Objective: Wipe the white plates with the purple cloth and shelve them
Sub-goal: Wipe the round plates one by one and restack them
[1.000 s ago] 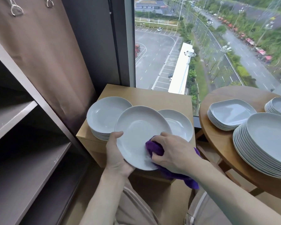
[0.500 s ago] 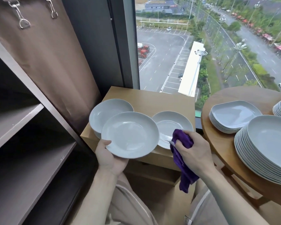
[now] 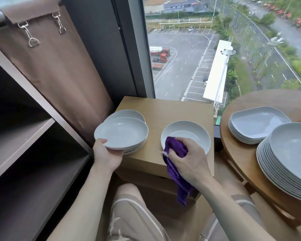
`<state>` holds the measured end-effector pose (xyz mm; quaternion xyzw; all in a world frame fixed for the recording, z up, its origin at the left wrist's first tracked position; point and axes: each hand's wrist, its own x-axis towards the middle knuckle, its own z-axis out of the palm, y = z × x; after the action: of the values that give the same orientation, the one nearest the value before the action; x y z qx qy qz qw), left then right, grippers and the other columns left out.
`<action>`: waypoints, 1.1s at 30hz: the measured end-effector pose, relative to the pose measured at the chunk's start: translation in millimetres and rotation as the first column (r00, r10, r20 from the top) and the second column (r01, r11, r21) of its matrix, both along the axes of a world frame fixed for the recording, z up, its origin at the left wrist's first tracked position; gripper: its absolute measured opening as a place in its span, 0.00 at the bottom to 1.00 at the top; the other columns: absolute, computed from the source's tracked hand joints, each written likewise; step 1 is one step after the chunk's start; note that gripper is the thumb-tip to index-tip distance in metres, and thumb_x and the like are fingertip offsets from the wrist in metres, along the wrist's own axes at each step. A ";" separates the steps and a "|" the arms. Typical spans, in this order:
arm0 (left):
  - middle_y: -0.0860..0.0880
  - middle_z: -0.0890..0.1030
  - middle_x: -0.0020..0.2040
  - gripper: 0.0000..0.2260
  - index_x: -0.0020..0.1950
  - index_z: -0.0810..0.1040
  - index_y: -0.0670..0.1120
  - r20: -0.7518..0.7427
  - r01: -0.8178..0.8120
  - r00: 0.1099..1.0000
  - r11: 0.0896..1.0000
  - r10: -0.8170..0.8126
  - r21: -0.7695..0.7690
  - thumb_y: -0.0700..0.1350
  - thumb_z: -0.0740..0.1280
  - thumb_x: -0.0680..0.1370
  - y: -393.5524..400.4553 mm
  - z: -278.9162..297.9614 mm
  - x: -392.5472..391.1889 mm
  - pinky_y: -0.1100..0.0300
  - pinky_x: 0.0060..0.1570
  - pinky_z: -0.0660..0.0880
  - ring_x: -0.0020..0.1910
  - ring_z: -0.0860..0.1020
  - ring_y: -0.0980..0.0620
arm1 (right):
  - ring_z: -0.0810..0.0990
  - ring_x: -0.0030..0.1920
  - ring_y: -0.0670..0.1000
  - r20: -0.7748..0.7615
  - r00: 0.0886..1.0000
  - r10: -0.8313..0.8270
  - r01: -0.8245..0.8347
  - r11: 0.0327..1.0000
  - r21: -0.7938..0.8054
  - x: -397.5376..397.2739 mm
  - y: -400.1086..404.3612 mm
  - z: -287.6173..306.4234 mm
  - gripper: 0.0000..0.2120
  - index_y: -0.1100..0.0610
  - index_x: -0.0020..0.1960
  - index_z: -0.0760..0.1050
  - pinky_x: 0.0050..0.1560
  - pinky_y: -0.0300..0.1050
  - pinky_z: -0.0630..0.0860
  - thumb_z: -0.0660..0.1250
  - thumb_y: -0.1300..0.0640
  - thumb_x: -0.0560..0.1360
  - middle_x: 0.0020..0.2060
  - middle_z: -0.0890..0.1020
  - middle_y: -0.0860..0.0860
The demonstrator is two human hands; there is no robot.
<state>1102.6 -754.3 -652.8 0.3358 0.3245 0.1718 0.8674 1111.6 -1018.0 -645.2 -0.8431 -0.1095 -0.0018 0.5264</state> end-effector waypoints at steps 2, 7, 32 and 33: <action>0.40 0.79 0.64 0.21 0.75 0.70 0.48 -0.148 0.022 0.989 0.987 0.002 0.157 0.43 0.52 0.82 3.3 -6.5 3.9 0.44 0.57 0.80 0.60 0.79 0.39 | 0.78 0.49 0.40 0.000 1.000 -0.004 0.004 1.000 0.019 1.1 -2.5 -0.5 0.12 0.47 0.57 0.81 0.45 0.27 0.71 0.72 0.52 0.74 0.48 0.82 0.41; 0.43 0.77 0.42 0.21 0.73 0.66 0.47 -0.499 0.193 0.863 0.862 0.078 0.469 0.45 0.52 0.79 17.9 -30.0 2.4 0.54 0.38 0.77 0.34 0.76 0.47 | 0.79 0.50 0.43 -0.026 0.999 -0.026 0.028 0.998 0.057 0.7 -12.4 -6.0 0.11 0.46 0.56 0.81 0.51 0.38 0.75 0.72 0.54 0.74 0.48 0.82 0.41; 0.41 0.79 0.47 0.12 0.56 0.73 0.42 -0.600 0.318 0.794 0.773 0.099 0.549 0.50 0.60 0.82 -80.9 -72.8 2.7 0.52 0.42 0.77 0.43 0.79 0.42 | 0.79 0.50 0.40 -0.152 0.982 -0.111 0.122 0.990 0.066 8.1 -39.3 -28.8 0.11 0.45 0.56 0.82 0.47 0.28 0.71 0.72 0.54 0.74 0.48 0.82 0.39; 0.42 0.79 0.44 0.10 0.57 0.74 0.40 -0.626 0.429 0.780 0.747 -0.023 0.508 0.45 0.61 0.82 -96.4 -80.3 3.9 0.55 0.37 0.77 0.39 0.80 0.44 | 0.79 0.50 0.40 -0.159 0.980 -0.118 0.130 0.989 0.065 8.8 -41.0 -29.4 0.11 0.44 0.55 0.81 0.48 0.29 0.71 0.72 0.54 0.74 0.48 0.82 0.39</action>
<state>1106.5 -850.7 -733.1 0.6787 0.4520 0.0456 0.5770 1120.4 -1059.0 -674.6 -0.8254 -0.0157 0.0265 0.5637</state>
